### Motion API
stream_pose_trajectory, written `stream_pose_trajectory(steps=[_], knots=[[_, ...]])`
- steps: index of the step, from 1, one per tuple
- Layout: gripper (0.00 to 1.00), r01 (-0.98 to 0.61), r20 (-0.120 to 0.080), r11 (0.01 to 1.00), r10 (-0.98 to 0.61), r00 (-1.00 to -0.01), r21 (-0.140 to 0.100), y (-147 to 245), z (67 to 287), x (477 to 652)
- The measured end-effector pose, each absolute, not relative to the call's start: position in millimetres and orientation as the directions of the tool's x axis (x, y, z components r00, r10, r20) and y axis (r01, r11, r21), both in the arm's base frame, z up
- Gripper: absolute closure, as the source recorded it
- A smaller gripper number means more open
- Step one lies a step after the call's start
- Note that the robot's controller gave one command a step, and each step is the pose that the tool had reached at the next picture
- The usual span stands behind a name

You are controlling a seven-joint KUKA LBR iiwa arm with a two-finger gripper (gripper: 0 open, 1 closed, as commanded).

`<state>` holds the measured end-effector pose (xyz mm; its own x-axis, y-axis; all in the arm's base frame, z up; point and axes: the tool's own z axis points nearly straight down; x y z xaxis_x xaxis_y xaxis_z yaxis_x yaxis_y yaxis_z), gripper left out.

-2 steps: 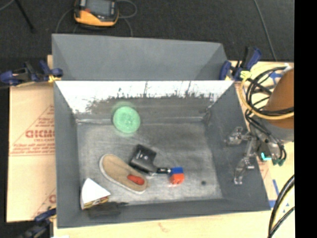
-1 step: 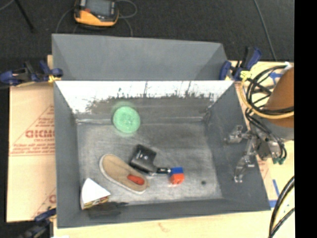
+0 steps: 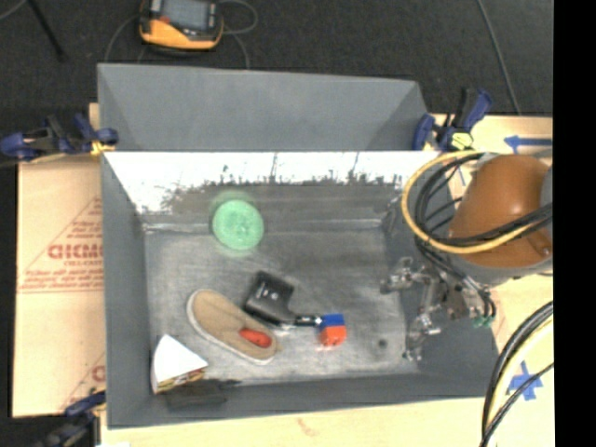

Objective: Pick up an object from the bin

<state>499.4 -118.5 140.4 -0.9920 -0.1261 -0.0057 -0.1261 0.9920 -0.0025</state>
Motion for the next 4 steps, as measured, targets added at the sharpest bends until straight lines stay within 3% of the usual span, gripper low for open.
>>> stream_pose_trajectory(steps=[1, 2, 3, 4], knots=[[0.00, -0.305, -0.004, 0.952, -0.305, -0.952, -0.001, -77.7, 128.1, 510.3], [0.00, -0.255, -0.002, 0.967, -0.255, -0.967, 0.002, -34.2, 142.8, 491.4], [0.00, -0.435, -0.006, 0.900, -0.435, -0.900, -0.004, -19.6, 90.6, 521.2], [1.00, -0.192, -0.019, 0.981, -0.192, -0.981, -0.003, -12.3, 75.6, 515.6]])
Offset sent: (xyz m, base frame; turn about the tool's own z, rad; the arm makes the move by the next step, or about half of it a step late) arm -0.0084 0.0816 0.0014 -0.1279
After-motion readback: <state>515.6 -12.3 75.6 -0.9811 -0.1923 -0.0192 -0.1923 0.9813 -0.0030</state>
